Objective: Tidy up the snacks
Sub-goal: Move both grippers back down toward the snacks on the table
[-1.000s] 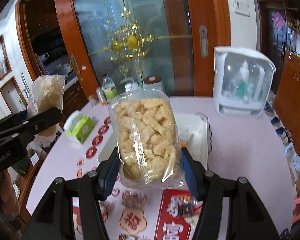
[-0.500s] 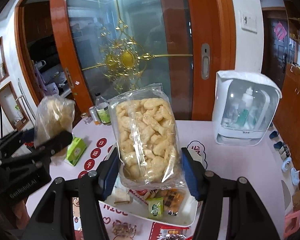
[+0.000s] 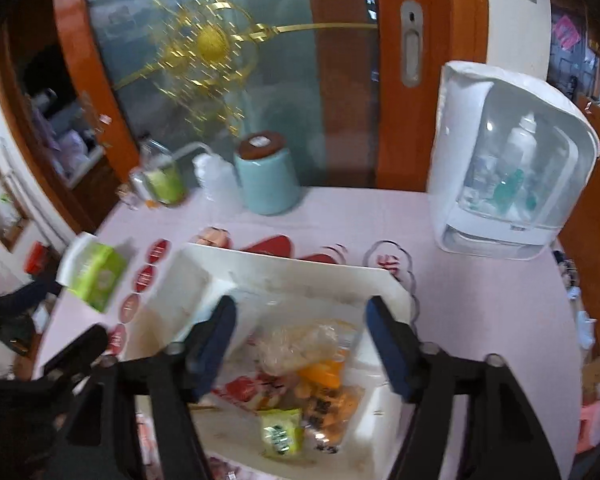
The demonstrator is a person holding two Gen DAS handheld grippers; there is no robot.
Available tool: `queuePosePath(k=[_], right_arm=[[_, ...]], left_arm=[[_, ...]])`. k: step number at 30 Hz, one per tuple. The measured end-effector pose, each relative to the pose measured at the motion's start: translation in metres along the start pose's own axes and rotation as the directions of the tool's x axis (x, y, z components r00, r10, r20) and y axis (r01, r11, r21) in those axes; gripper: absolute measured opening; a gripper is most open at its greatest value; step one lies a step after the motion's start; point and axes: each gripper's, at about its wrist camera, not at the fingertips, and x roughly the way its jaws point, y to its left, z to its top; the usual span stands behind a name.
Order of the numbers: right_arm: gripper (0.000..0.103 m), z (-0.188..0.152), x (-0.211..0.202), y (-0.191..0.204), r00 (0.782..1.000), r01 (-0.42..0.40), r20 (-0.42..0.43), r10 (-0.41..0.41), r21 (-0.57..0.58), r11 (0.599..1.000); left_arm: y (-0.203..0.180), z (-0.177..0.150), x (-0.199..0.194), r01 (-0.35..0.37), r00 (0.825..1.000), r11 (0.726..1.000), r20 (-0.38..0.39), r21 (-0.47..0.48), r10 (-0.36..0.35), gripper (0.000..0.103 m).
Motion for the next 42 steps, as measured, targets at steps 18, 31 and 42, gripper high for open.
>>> queuePosePath(k=[18, 31, 42], right_arm=[[0.075, -0.017, -0.034, -0.002, 0.998, -0.055, 0.020, 0.054, 0.040, 0.998], [0.076, -0.079, -0.087, 0.028, 0.998, -0.058, 0.006, 0.058, 0.000, 0.998], [0.076, -0.158, -0.096, 0.044, 0.994, -0.071, -0.091, 0.066, -0.047, 0.996]], left_arm=[[0.022, -0.015, -0.033, 0.008, 0.999, 1.000, 0.031, -0.013, -0.008, 0.086], [0.034, -0.048, -0.077, 0.043, 0.998, 0.999, 0.050, 0.012, -0.043, 0.086], [0.037, -0.116, -0.077, 0.047, 0.998, 0.997, -0.048, 0.058, -0.044, 0.086]])
